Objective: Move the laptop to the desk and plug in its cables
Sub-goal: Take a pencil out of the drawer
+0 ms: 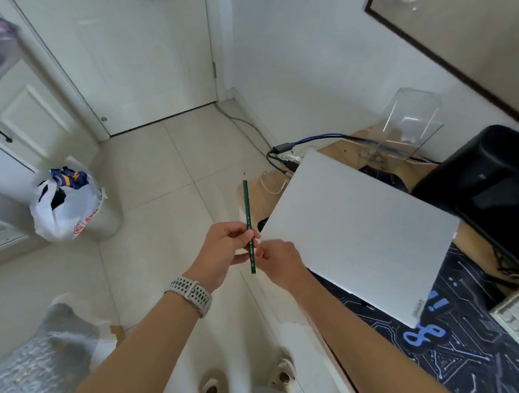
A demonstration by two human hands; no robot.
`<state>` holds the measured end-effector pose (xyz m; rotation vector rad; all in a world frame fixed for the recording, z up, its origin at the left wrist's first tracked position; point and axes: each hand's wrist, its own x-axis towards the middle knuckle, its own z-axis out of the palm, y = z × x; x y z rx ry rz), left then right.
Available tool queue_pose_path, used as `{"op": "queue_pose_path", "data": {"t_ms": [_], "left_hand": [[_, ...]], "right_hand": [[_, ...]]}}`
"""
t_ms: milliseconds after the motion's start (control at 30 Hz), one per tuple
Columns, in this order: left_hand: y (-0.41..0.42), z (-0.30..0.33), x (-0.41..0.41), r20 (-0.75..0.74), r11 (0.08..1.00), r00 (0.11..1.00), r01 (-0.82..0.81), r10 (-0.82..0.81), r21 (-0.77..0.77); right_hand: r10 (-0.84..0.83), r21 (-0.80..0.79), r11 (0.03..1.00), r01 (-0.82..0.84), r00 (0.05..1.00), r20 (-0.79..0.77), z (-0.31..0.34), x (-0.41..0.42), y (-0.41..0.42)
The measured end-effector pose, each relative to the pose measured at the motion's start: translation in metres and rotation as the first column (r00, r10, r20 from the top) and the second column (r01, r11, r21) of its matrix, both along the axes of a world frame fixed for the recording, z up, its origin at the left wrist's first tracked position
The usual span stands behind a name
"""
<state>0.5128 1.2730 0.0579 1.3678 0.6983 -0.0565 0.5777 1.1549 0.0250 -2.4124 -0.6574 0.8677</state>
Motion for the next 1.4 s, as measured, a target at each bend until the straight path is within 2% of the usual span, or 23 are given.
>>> {"op": "queue_pose_path", "data": {"t_ms": [33,100,233,367,600,667,933,1233,1400], "left_hand": [[-0.004,0.005,0.003,0.016,1.000,1.000,0.015,-0.015,-0.009],[-0.014,0.016,0.008,0.043,0.998,0.998,0.055,-0.054,-0.022],[-0.040,0.041,0.015,0.102,0.985,0.982,0.167,-0.161,-0.049],[-0.070,0.064,0.016,0.190,0.942,0.928,0.335,-0.322,-0.038],[-0.164,0.111,-0.002,0.256,0.792,0.752,0.597,-0.608,0.126],[-0.173,0.113,-0.005,0.268,0.788,0.743,0.600,-0.613,0.140],[-0.299,0.134,-0.038,0.303,0.693,0.641,0.714,-0.706,0.104],[-0.459,0.137,-0.094,0.302,0.566,0.524,0.822,-0.796,0.066],[-0.525,0.131,-0.117,0.285,0.462,0.416,0.879,-0.863,0.116]], "right_hand": [[-0.168,0.127,0.974,0.189,0.973,-0.161,0.014,0.003,-0.007],[-0.365,0.281,0.841,0.463,0.868,-0.337,0.042,0.006,-0.024],[-0.483,0.431,0.622,0.654,0.754,-0.446,0.098,-0.005,-0.052],[-0.594,0.523,0.528,0.669,0.731,-0.336,0.126,-0.032,-0.083],[-0.829,0.594,0.349,0.725,0.534,-0.164,0.159,-0.076,-0.172],[-0.826,0.591,0.374,0.715,0.546,-0.139,0.162,-0.079,-0.179],[-0.897,0.660,0.227,0.716,0.417,-0.143,0.180,-0.133,-0.301],[-0.955,0.630,0.164,0.759,0.282,-0.091,0.182,-0.206,-0.460],[-0.979,0.607,0.111,0.787,0.193,-0.071,0.176,-0.241,-0.528]]}}
